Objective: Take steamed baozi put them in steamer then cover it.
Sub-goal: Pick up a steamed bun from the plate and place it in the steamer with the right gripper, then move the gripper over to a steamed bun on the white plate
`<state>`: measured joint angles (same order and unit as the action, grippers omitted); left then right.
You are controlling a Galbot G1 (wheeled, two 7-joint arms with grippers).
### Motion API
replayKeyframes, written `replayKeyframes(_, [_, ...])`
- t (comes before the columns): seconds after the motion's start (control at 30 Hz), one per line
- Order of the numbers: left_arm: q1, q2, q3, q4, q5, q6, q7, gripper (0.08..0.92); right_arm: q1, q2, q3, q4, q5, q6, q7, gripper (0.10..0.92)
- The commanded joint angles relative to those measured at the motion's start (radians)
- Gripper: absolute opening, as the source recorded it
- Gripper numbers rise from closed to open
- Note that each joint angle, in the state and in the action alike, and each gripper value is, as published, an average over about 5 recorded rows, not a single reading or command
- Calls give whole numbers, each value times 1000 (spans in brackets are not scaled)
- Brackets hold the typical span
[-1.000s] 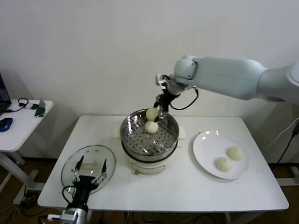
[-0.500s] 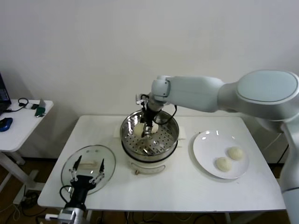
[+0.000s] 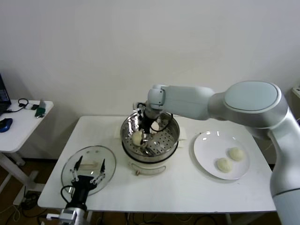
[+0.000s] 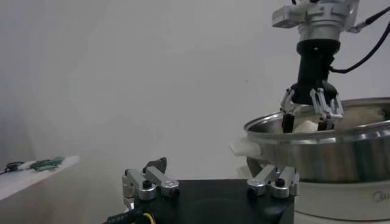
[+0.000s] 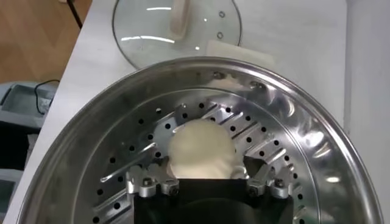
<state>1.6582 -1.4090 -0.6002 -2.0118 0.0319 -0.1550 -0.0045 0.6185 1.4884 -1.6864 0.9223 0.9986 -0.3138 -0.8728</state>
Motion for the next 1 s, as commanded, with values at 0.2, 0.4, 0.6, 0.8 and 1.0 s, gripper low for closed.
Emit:
replayKeyframes(0.2, [-2, -1, 2, 0, 2, 1, 0, 823, 146, -141, -2, 145, -6, 7, -68, 823])
replayKeyframes(0.4, [-3, -4, 5, -5, 4, 4, 0, 823, 284, -355, -29, 296, -101, 39, -138, 823])
replayKeyframes(0.6, [3, -6, 11, -9, 10, 5, 0, 823, 317, -588, 8, 445, -348, 67, -146, 823])
replayKeyframes(0.8, [20, -12, 22, -6, 22, -2, 1, 823, 259, -795, -18, 533, -483, 62, -141, 823])
replayKeyframes(1.0, [26, -14, 15, -13, 29, 4, 2, 823, 122, -929, 3, 490, -625, 81, -142, 823])
